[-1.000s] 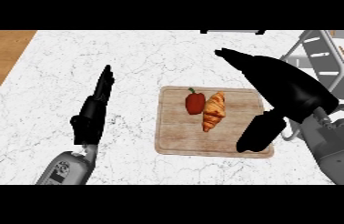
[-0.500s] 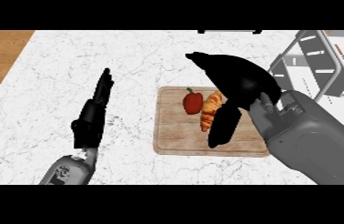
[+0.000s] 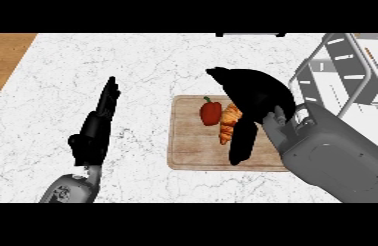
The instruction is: Pick the croissant from the cutting board and place it in the tiered basket
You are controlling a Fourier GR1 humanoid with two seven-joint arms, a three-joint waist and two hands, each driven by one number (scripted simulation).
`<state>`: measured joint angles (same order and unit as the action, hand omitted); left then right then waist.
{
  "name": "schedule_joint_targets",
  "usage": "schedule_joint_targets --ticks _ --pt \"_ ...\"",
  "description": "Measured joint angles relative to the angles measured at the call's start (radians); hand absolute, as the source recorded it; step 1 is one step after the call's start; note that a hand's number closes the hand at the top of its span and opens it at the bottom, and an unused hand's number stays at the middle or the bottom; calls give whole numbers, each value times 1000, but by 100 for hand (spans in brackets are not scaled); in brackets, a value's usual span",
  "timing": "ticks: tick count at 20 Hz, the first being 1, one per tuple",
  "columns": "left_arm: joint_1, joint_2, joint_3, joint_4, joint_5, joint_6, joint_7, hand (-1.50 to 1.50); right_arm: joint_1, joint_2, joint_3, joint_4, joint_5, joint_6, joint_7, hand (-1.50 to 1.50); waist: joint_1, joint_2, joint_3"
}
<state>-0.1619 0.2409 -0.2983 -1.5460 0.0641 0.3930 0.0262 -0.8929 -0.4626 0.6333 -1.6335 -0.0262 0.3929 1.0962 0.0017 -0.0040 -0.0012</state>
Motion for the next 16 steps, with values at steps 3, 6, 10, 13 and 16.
schedule_joint_targets --ticks 3,6,10,13,16 --pt "-8 -1 12 11 1 -11 -3 0 2 -24 12 8 14 18 -16 -150 -2 1 0" --pt "-10 -3 15 7 -11 -11 2 0 15 -35 29 12 36 29 -29 -150 -3 1 0" --pt "-14 -19 12 12 -28 -5 12 0 3 -37 38 34 46 60 -51 -150 -1 2 0" --pt "-6 -27 11 0 -38 -3 19 0 4 -41 57 46 80 90 -87 -150 1 2 1" --pt "-10 -26 26 -3 -35 -14 23 0 -6 -24 68 60 125 106 -99 -150 2 2 1"
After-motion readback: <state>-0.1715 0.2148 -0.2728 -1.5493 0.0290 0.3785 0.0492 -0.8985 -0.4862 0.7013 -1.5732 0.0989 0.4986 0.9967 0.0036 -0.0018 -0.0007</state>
